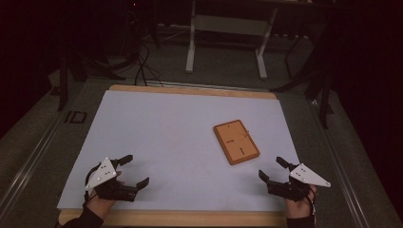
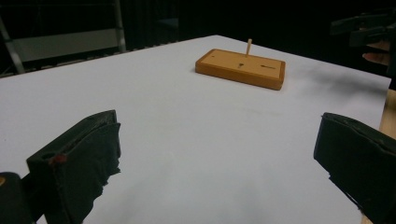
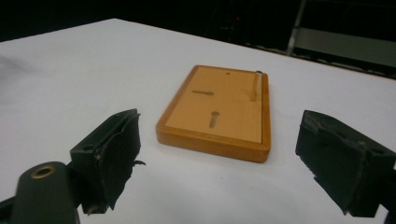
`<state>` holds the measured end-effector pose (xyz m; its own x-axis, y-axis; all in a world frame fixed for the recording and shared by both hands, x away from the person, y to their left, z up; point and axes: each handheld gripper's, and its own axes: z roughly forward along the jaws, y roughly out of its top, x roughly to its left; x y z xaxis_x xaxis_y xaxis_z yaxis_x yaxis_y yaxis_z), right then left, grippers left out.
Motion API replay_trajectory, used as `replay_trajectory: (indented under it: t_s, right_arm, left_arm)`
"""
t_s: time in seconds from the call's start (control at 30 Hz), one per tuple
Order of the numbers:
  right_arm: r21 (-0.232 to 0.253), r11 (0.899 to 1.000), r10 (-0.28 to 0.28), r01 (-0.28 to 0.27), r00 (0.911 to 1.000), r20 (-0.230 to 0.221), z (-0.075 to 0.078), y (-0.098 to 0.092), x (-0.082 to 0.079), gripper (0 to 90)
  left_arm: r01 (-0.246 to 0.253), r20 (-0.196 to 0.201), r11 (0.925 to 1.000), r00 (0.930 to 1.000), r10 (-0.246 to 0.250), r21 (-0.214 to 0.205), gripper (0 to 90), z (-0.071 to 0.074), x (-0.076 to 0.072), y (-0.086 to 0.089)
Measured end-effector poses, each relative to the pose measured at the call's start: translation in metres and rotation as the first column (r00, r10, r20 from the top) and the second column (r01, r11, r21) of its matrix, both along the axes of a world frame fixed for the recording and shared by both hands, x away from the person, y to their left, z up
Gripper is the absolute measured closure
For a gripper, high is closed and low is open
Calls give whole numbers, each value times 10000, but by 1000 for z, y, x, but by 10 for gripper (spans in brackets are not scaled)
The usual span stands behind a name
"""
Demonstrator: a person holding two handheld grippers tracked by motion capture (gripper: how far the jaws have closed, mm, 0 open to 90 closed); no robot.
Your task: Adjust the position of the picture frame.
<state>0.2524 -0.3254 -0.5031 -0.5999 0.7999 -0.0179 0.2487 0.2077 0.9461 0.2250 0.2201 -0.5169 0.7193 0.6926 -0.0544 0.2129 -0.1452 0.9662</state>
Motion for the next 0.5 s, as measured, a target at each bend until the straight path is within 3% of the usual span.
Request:
replay_trajectory:
  t_s: [0.2, 0.33, 0.5]
  right_arm:
    - [-366, 9993, -35, 27, 9997, -227, -1, 3, 0, 133]
    - [-409, 9990, 172, -199, 9978, -636, -2, 8, -1, 125]
    - [-1105, 9939, -52, 31, 9998, -189, 4, 19, -4, 112]
  left_arm:
    - [82, -39, 9999, 10000, -82, -71, 8, 0, 0, -1]
    - [69, -54, 10000, 10000, -69, -58, 8, 0, 1, 0]
    - [160, -25, 9999, 9999, -160, -12, 8, 1, -1, -1]
